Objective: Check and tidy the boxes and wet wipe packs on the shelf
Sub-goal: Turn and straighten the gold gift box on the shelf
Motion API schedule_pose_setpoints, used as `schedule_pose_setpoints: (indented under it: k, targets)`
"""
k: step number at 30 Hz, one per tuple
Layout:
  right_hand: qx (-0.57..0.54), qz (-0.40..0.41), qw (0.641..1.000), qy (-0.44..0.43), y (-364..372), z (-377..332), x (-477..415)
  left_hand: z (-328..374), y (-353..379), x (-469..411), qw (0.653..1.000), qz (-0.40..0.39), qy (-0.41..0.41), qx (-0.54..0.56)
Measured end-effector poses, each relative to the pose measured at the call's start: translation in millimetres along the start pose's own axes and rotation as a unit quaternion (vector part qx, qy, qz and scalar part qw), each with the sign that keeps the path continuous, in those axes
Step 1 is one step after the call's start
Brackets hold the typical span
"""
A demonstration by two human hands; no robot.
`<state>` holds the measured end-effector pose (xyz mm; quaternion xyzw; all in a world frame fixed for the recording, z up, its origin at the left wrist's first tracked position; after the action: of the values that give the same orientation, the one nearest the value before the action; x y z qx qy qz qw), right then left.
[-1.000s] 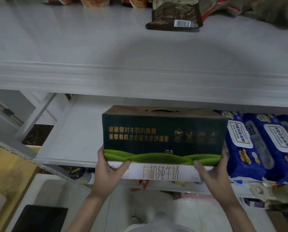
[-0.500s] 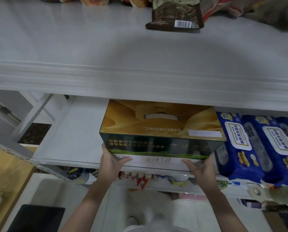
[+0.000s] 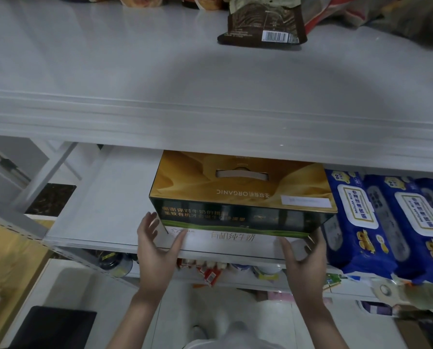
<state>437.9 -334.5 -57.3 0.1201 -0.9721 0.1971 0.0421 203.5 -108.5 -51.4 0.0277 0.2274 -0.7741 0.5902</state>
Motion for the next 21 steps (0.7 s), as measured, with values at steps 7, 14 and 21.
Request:
schedule_pose_setpoints:
  k: [7, 14, 21]
  targets:
    - [-0.019, 0.032, 0.998, 0.051, 14, 2, -9, -2, 20, -18, 1.000, -0.007, -0.006, -0.026]
    - [-0.021, 0.012, 0.999, 0.048, 25, -10, -35, -1, 34, -40, 1.000, -0.020, 0.007, -0.021]
    - [0.004, -0.005, 0.999, 0.042, 27, -19, -48, 2, 39, -54, 0.998, -0.052, -0.014, 0.019]
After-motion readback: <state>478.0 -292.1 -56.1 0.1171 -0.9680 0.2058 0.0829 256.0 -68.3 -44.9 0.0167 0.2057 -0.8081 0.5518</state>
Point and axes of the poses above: each hand's wrist, its own x-axis away from the middle knuckle, its own y-axis out of the palm, z = x × y, the point moved 4 cm from there along -x, towards the middle knuckle, and after that the axes turned 14 degrees about y, right-handed, at the moved point
